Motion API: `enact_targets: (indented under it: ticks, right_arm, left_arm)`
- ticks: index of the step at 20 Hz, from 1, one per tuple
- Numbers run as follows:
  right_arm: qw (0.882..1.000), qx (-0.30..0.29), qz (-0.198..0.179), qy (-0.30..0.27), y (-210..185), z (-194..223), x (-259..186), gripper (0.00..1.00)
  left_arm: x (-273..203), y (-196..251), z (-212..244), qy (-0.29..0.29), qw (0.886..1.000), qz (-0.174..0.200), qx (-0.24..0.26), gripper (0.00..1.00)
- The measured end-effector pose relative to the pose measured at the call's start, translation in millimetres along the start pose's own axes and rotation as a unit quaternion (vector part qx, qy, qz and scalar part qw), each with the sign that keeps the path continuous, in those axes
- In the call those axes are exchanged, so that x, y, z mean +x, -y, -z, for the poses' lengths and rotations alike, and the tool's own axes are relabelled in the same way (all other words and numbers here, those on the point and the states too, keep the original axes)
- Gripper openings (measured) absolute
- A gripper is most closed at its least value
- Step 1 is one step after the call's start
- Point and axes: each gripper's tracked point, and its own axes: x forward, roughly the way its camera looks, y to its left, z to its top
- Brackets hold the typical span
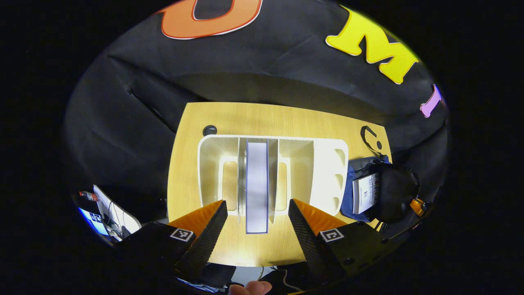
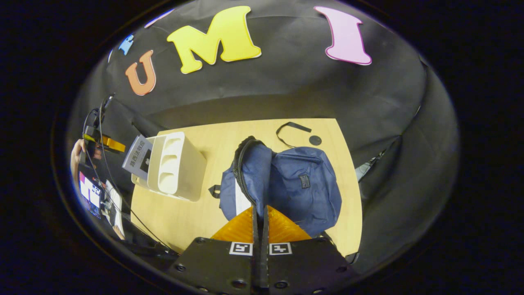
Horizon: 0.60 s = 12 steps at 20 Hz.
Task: Open the schoolbag, grab two books from the bookshelf and put them into the schoolbag.
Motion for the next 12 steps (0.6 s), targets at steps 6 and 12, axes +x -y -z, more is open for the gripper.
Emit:
enact_targets:
  ticks: [6, 12]
  right_arm:
    - [1.0, 0.008, 0.002, -0.005, 2, 0, 3, 0.0]
    - [1.0, 0.01, 0.003, -0.009, 1, -2, 7, 0.0]
  left_arm:
    - [30, -2, -2, -0.05, 0.999, -0.003, 0.0, 0.96]
    - [56, -12, 3, -0.104, 0.994, -0.016, 0.004, 0.96]
